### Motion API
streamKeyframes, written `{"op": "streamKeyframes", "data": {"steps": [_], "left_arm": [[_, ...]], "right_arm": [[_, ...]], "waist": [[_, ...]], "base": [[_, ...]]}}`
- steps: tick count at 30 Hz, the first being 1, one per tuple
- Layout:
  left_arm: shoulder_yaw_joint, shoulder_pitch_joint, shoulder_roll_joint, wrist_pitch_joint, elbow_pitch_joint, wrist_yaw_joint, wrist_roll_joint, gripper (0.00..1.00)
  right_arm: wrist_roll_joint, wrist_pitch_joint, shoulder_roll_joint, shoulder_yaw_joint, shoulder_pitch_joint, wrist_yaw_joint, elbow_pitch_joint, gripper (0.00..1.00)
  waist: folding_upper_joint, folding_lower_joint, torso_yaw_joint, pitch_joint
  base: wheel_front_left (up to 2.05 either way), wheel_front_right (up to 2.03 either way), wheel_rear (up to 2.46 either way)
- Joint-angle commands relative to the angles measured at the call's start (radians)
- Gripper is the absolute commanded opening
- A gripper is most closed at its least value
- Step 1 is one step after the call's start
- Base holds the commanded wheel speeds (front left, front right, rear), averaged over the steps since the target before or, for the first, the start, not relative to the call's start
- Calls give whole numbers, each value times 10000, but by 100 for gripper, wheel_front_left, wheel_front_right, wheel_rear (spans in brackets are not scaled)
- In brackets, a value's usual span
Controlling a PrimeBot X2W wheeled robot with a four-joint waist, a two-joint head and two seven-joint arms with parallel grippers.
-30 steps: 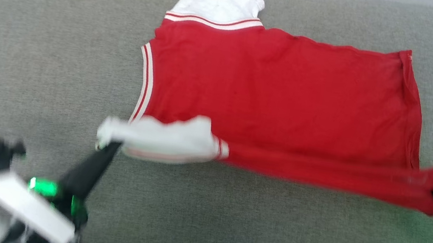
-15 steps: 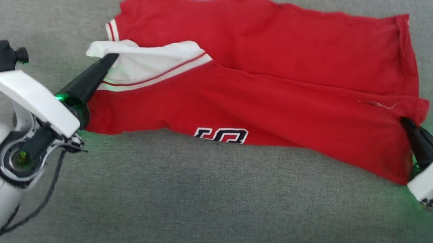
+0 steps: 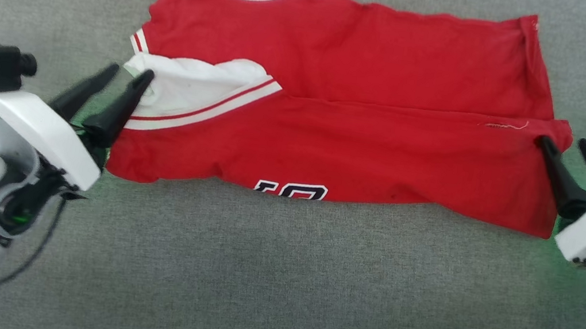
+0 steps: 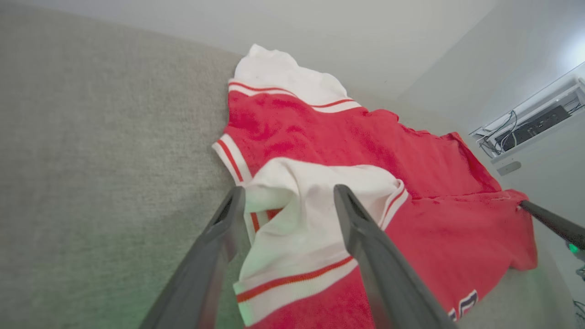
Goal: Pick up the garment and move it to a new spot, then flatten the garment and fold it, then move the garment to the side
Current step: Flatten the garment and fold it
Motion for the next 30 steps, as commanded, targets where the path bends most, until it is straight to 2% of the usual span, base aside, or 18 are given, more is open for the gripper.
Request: {"op": "streamKeyframes", "data": {"steps": [1,2,5,10,14,18,22,23,24,25,26,30], "left_arm": [[-258,-213,323,-79,-134,18,458,100],[-258,-213,323,-79,-134,18,458,100],[-825,-420,882,158,-407,18,1067,100],[-1676,-317,1608,2181,-830,84,953,100],[-1951,-267,1773,3535,-819,404,496,100],[-2056,-169,1612,4735,-410,617,-359,100],[-2338,13,1430,5935,-63,505,-1102,100],[-2339,1,1374,6086,-13,492,-1262,89],[-2330,-31,1331,6147,37,467,-1319,56],[-2325,-58,1296,6193,87,445,-1313,36],[-2338,-84,1271,6213,127,430,-1305,0],[-2299,-117,1236,6123,185,348,-1319,0]], "right_arm": [[-97,-168,-54,-78,193,-5,-105,100],[-97,-168,-54,-78,193,-5,-105,100],[-102,-393,-103,-256,438,-5,-352,100],[-187,-342,-11,-458,854,-5,-823,100],[-240,-230,203,-474,1010,-5,-1150,100],[-289,-163,431,-390,1080,-5,-1327,100],[-325,-80,511,-359,1068,-5,-1370,100],[-341,-85,512,-347,1085,-5,-1367,100],[-346,-26,500,-316,1107,-5,-1365,100],[-365,43,474,-260,1122,-5,-1378,100],[-411,136,412,-164,1123,-5,-1419,100],[-687,819,-16,417,1044,-5,-1536,100]], "waist": [[0,0,31,-192],[0,0,31,-192],[0,0,39,-434],[0,0,-29,-701],[0,0,-252,-684],[0,0,-530,-578],[0,0,-823,-470],[0,0,-874,-459],[0,0,-922,-451],[0,0,-961,-446],[0,0,-993,-440],[0,0,-1056,-425]], "base": [[0,0,0],[0,0,0],[0,0,0],[0,0,0],[0,0,0],[0,0,0],[0,0,0],[0,0,0],[0,0,0],[0,0,0],[0,0,0],[0,0,0]]}}
